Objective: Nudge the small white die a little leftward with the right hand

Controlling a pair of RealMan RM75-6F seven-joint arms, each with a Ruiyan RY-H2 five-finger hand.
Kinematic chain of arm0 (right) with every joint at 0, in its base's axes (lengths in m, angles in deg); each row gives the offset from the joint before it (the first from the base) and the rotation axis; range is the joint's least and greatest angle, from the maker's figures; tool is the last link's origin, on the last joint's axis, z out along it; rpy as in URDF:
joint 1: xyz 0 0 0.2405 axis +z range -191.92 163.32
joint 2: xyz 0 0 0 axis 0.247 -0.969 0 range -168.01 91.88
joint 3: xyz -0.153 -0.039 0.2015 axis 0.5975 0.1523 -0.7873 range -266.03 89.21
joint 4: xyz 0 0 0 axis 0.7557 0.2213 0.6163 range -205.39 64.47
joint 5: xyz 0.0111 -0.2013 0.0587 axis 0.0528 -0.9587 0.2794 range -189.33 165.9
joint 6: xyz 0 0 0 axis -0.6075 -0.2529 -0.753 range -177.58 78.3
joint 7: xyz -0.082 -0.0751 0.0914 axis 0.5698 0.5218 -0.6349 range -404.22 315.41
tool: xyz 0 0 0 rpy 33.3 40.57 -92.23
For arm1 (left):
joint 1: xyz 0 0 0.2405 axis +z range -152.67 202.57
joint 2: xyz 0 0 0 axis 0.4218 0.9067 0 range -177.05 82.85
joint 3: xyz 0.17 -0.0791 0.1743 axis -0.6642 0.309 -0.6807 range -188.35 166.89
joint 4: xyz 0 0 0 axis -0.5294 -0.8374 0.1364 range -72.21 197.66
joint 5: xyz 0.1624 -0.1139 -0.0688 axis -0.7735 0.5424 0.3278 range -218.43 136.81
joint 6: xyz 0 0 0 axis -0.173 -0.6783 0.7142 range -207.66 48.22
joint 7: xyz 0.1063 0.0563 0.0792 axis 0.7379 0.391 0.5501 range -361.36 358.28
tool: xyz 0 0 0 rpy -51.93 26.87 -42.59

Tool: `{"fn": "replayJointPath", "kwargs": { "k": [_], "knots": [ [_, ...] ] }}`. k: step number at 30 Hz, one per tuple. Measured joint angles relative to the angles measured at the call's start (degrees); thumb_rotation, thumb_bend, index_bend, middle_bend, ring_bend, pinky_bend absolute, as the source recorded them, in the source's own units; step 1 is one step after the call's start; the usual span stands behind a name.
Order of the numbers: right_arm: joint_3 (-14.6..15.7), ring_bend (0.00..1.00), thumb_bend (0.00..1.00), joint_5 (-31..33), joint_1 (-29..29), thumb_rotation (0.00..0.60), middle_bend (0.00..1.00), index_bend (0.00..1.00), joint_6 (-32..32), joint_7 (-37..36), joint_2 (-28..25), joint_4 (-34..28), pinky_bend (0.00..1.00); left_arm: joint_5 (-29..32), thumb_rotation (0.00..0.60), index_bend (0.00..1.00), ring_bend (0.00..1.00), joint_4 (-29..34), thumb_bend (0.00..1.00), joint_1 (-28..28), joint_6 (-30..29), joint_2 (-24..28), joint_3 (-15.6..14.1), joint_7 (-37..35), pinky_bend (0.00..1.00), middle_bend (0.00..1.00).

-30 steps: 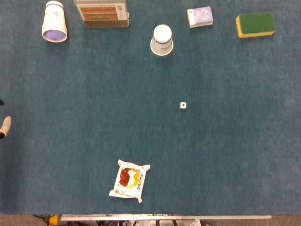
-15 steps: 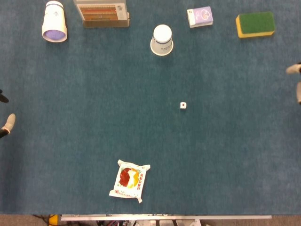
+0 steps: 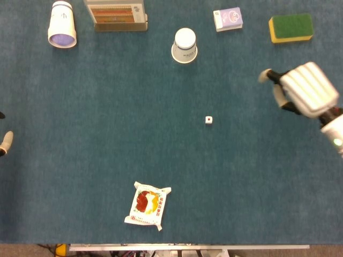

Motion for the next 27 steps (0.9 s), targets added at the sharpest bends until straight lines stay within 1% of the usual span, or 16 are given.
{"fn": "replayJointPath", "kwargs": {
  "k": [4, 6, 7, 9, 12, 17, 27],
  "knots": [
    [-0.2, 0.91, 0.79, 1.5, 4.1, 0.600, 0.91, 0.38, 5.0, 0.4, 2.9, 2.5, 1.00, 0.1, 0.600, 0.44, 0.24, -0.6, 0.25, 0.2, 0.0, -0.1, 0.0, -0.8, 0.43, 0.35],
    [-0.1, 0.94, 0.84, 2.1, 5.7, 0.600, 0.95, 0.38, 6.9, 0.5, 4.1, 3.8, 1.00, 0.2, 0.600, 0.44, 0.24, -0.7, 0.25, 0.2, 0.0, -0.1, 0.0, -1.1, 0.43, 0.35],
    [-0.1, 0.94, 0.86, 2.6, 6.7, 0.600, 0.96, 0.38, 8.1, 0.6, 5.0, 4.7, 1.00, 0.2, 0.600, 0.44, 0.24, -0.9, 0.25, 0.3, 0.0, -0.1, 0.0, -1.3, 0.43, 0.35],
    [0.0, 0.97, 0.93, 3.2, 8.0, 0.600, 0.99, 0.38, 9.7, 0.7, 6.0, 5.8, 1.00, 0.3, 0.600, 0.44, 0.24, -1.1, 0.25, 0.3, 0.1, -0.1, 0.0, -1.7, 0.43, 0.35],
    [0.2, 0.98, 1.00, 4.2, 9.9, 0.600, 1.00, 0.38, 11.9, 1.0, 7.5, 7.2, 1.00, 0.3, 0.600, 0.44, 0.24, -1.5, 0.25, 0.3, 0.1, -0.1, 0.0, -2.2, 0.43, 0.35],
    [0.9, 1.00, 1.00, 5.7, 12.2, 0.600, 1.00, 0.38, 14.5, 1.9, 9.2, 8.3, 1.00, 0.4, 0.600, 0.44, 0.24, -2.1, 0.25, 0.4, 0.3, -0.3, -0.1, -3.0, 0.43, 0.35],
    [2.7, 1.00, 1.00, 8.9, 15.2, 0.600, 1.00, 0.38, 18.4, 4.2, 11.1, 9.2, 1.00, 0.6, 0.600, 0.44, 0.24, -3.5, 0.25, 0.7, 0.5, -0.6, -0.2, -4.5, 0.43, 0.35]
  ]
}}
